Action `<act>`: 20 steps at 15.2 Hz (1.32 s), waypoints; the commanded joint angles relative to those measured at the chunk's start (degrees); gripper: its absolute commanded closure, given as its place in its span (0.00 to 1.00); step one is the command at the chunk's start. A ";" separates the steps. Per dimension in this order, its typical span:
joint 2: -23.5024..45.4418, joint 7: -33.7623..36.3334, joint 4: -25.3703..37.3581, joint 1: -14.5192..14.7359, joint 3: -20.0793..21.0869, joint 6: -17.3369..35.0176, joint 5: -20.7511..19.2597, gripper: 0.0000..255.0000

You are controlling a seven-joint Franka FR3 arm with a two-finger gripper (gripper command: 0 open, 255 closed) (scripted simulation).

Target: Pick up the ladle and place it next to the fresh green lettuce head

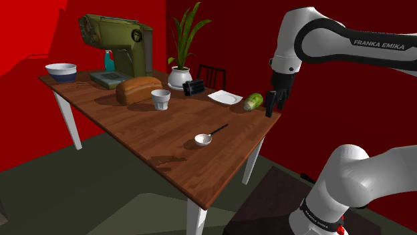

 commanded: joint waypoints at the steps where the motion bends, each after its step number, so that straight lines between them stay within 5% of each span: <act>1: 0.00 0.00 0.00 0.00 0.00 0.00 0.00 0.00; 11: 12.81 30.97 -4.40 -6.85 10.48 21.32 6.80 0.00; 20: 30.76 59.07 0.08 -14.64 17.76 38.37 4.67 0.00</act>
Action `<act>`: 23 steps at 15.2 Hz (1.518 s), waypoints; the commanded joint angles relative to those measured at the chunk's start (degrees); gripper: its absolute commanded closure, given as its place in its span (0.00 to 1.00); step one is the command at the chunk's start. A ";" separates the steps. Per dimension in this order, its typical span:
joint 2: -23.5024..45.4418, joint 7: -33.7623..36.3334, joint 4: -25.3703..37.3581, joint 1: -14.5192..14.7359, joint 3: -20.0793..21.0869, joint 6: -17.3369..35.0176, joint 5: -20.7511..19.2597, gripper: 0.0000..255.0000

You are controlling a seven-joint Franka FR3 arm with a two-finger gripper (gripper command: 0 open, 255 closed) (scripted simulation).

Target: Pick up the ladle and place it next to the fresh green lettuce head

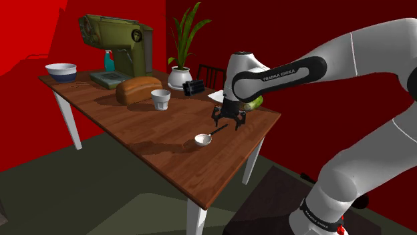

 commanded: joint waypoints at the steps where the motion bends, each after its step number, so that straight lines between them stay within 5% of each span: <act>1: 4.31 6.97 1.39 -1.81 1.28 3.64 -1.50 0.00; 8: 18.35 29.91 8.54 -6.31 2.33 11.76 -9.89 0.00; 23: 22.78 31.98 7.33 -6.29 1.73 16.99 -12.90 0.00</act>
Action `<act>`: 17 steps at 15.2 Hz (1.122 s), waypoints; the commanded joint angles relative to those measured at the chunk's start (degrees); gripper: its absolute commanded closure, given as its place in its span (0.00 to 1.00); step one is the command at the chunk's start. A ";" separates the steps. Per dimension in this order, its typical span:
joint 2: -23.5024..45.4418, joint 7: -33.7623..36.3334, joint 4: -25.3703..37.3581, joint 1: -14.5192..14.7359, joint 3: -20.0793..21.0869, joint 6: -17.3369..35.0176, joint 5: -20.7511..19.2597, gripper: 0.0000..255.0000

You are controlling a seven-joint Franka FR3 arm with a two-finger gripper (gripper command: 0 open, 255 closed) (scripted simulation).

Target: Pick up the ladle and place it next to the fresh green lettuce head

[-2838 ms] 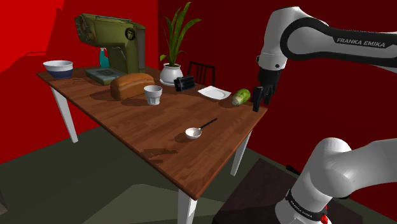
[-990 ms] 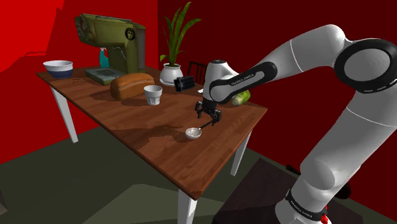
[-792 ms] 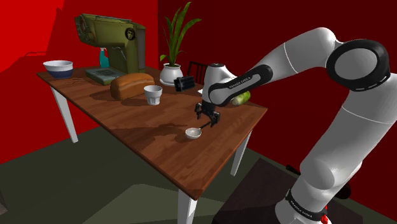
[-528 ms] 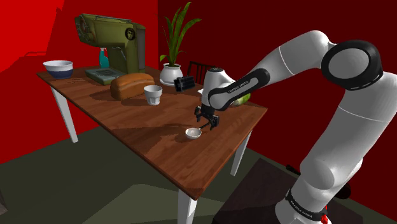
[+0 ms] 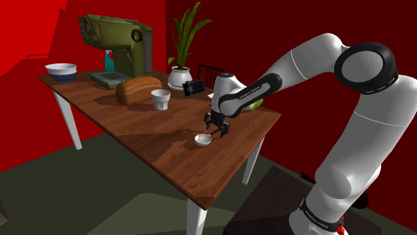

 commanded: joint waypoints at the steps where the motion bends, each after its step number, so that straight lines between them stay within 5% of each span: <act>1: 0.00 0.00 0.00 0.00 0.00 0.00 0.00 1.00; 10: 0.01 0.01 0.00 0.00 0.00 0.01 -0.01 1.00; 17: -3.50 -2.21 1.87 -0.11 0.27 -5.00 2.61 1.00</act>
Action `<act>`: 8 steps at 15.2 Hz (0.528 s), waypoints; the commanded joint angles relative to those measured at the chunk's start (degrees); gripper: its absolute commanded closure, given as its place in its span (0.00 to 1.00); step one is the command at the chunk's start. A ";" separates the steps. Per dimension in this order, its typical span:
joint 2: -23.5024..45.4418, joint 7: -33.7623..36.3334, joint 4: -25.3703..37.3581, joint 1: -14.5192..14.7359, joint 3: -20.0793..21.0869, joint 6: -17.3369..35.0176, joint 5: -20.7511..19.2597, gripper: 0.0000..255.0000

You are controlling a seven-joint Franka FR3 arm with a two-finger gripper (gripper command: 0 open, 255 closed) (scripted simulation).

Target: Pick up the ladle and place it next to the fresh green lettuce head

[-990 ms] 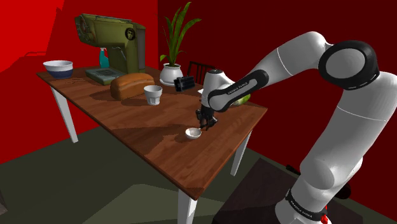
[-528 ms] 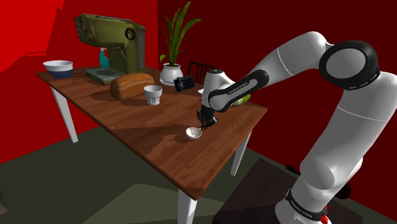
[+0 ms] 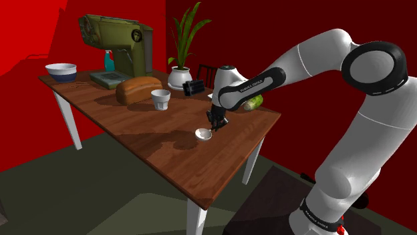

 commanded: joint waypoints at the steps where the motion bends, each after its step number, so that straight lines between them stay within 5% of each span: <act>1: -1.10 -0.69 0.43 -0.05 0.01 -1.43 0.75 1.00; 8: -3.93 -2.36 3.03 -0.03 -0.01 -6.58 2.60 1.00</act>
